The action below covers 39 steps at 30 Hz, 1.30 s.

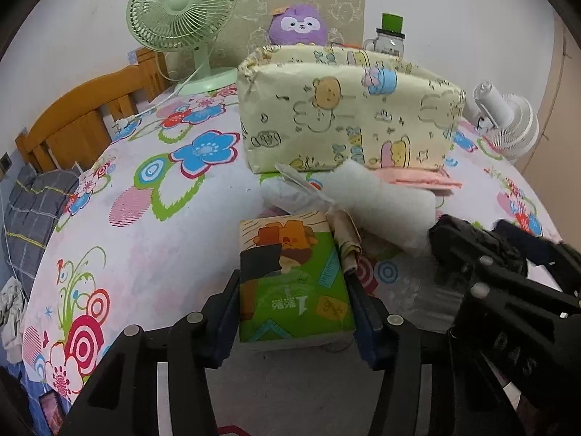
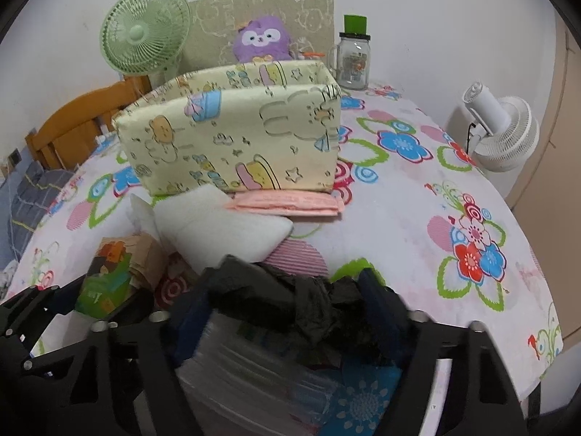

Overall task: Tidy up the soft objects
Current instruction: 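Grasp the green tissue pack with the left tool while the right tool holds the umbrella, then lift the umbrella and tissue pack off the table with both tools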

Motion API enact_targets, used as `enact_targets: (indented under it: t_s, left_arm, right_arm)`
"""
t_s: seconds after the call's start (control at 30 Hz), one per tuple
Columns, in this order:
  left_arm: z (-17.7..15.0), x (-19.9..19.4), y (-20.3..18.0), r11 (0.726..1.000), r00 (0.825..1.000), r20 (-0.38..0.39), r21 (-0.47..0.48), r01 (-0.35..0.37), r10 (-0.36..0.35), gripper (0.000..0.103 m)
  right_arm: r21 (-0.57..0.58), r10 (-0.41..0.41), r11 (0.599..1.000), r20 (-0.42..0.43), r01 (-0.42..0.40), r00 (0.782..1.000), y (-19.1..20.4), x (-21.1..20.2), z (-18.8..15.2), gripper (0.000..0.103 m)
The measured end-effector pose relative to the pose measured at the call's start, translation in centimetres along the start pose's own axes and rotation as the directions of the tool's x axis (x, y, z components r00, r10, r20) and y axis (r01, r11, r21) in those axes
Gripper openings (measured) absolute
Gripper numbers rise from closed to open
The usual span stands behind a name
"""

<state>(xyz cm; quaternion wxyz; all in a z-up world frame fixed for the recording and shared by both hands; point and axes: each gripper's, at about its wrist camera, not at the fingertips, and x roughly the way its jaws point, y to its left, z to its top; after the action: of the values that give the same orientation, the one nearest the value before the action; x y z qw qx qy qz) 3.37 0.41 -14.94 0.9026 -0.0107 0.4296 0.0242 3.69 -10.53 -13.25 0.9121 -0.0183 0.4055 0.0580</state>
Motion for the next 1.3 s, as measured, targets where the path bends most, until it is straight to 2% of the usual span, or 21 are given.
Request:
enact_targets:
  t_s: [0.23, 0.93, 1.0, 1.13, 1.3]
  left_arm:
    - [0.0, 0.0, 0.1, 1.000, 0.999, -0.036, -0.031, 0.007, -0.008, 0.058]
    - [-0.7, -4.2, 0.1, 1.000, 0.998, 0.057, -0.017, -0.002, 0.003, 0.055]
    - [-1.1, -3.4, 0.0, 1.000, 0.999, 0.036, -0.015, -0.026, 0.026, 0.055]
    - [-2.2, -2.4, 0.3, 1.000, 1.000, -0.019, -0.030, -0.008, 0.007, 0.054]
    - [-2.3, -3.0, 0.5, 0.999, 1.000, 0.005, -0.039, -0.003, 0.003, 0.053]
  right_arm:
    - [-0.003, 0.026, 1.000, 0.009, -0.026, 1.000, 0.2, -0.3, 0.4, 0.059]
    - [-0.021, 0.084, 0.996, 0.077, -0.082, 0.994, 1.7, -3.8, 0.3, 0.057]
    - [-0.023, 0.086, 0.996, 0.075, -0.085, 0.993, 1.8, -3.8, 0.2, 0.057]
    - [-0.029, 0.085, 0.996, 0.076, -0.083, 0.994, 2.0, -4.0, -0.2, 0.057]
    - [-0.034, 0.084, 0.996, 0.074, -0.081, 0.994, 2.2, -4.1, -0.5, 0.057]
